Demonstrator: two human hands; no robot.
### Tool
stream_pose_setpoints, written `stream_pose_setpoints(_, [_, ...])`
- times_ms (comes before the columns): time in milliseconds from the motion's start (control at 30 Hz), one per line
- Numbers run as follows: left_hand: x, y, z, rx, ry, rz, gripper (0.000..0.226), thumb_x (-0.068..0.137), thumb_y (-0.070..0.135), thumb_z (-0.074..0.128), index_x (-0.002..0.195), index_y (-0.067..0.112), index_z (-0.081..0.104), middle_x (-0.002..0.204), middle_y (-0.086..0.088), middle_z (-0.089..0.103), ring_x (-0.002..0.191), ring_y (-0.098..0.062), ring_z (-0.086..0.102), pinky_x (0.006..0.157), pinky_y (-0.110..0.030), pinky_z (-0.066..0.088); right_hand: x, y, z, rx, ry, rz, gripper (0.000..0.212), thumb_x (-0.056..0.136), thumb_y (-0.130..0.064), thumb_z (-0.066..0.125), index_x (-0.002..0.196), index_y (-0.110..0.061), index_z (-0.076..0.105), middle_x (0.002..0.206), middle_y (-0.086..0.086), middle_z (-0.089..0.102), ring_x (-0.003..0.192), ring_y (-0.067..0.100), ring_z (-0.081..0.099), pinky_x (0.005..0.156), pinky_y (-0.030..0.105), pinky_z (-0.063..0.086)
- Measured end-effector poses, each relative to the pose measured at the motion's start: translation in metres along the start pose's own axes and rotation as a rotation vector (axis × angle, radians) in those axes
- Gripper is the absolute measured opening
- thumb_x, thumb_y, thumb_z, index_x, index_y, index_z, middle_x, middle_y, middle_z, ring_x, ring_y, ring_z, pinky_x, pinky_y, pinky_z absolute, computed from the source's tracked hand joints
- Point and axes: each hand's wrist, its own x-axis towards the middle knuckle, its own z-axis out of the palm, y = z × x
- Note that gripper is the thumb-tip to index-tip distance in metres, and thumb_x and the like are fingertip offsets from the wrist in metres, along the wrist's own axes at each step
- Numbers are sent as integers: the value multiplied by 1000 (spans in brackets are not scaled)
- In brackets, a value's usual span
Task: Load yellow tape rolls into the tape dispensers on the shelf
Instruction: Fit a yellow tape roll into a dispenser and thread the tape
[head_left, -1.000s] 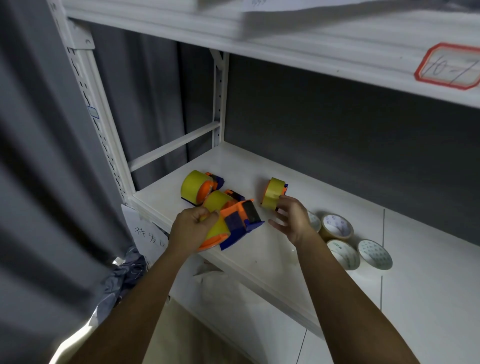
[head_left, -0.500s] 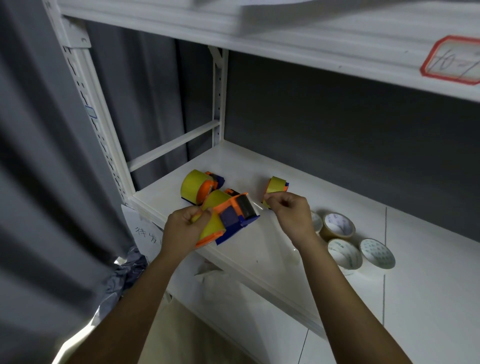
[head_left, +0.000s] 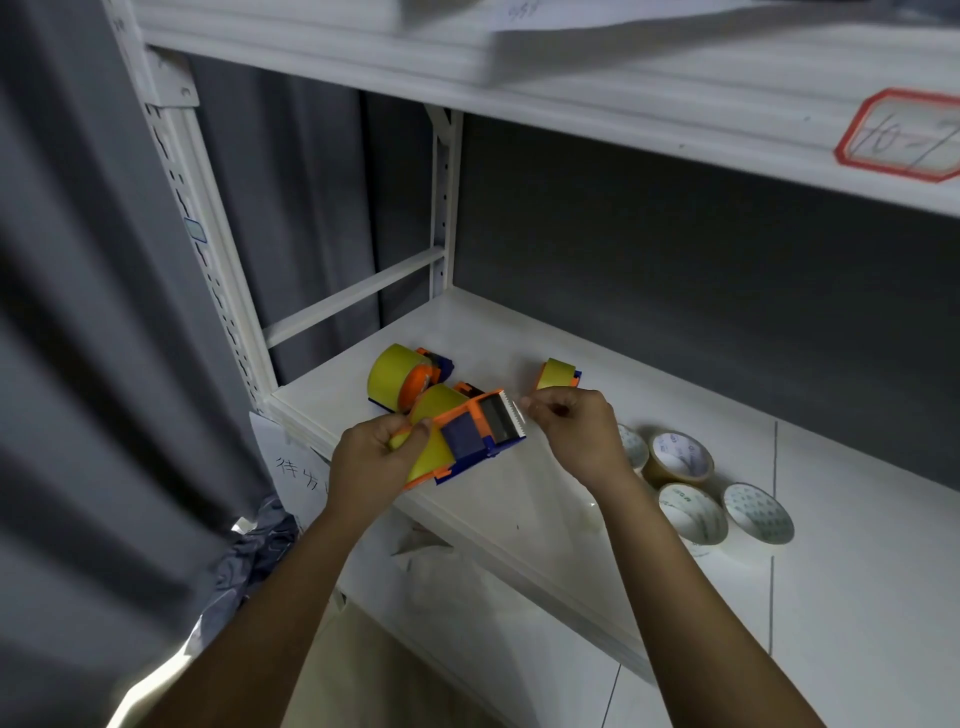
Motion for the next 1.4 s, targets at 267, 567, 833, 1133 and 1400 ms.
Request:
stream_pose_setpoints(267, [-2,5,0,-15,23,2,42,71,57,54,45,26,46,42,5,32,47,-10,33,53,-29,33,-2,-7,-2,284,-13,128,19,89,-9,62,78,-22,72,75,-9,68,69,5,58,63,15,51])
stream_pose_setpoints(567, [-4,9,2,-75,13,-19,34,79,41,60,47,30,54,42,9,43,48,-7,41,55,-26,36,-1,-4,0,452,-101,241,24,89,-8,61,72,-22,71,66,-4,68,63,5,61,59,13,54])
stream_pose_setpoints(833, [-3,9,3,-107,29,-41,44,87,25,64,46,23,47,44,9,38,49,-3,41,57,-26,38,1,-1,0,588,-235,372,18,91,-13,59,79,-20,72,73,-8,74,70,3,69,61,16,54])
stream_pose_setpoints(1133, [-5,18,2,-133,45,-67,48,87,23,63,43,23,46,41,10,38,47,-3,41,55,-22,35,5,-3,0,715,-282,507,8,92,-11,57,94,-11,65,77,-1,74,70,8,70,65,22,56])
stream_pose_setpoints(1400, [-2,25,5,-162,53,-99,40,87,24,63,57,3,49,55,-5,41,58,-11,43,60,-26,38,3,0,4,760,-278,577,12,90,-7,57,91,-15,66,80,2,68,70,10,64,64,23,51])
